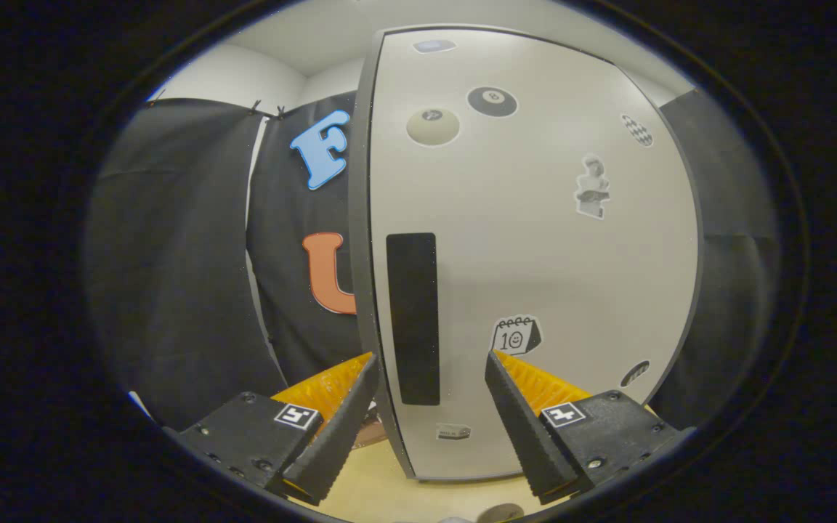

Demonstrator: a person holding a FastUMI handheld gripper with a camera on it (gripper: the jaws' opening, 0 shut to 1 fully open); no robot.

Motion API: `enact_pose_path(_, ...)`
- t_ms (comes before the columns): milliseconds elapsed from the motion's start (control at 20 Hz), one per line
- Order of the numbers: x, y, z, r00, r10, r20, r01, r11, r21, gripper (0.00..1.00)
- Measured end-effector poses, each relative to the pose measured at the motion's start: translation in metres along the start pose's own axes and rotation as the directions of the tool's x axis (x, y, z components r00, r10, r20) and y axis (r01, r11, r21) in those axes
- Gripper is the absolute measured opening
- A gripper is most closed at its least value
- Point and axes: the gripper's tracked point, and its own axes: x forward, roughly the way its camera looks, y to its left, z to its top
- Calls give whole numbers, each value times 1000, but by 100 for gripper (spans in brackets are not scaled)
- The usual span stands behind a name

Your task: Open the shoe cabinet door, grab the shoes and put them into the shoe cabinet, then close the shoe cabinet door.

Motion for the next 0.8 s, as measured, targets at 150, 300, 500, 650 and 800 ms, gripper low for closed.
enact_pose_path(150,12,5,2,1000,15,-13,-15,1000,17,88)
enact_pose_path(300,17,10,6,999,34,-11,-34,999,-9,76)
enact_pose_path(500,19,8,7,1000,13,-7,-13,1000,-25,54)
enact_pose_path(650,19,9,5,1000,27,-11,-27,999,-37,41)
enact_pose_path(800,17,7,4,999,51,-9,-52,998,-42,37)
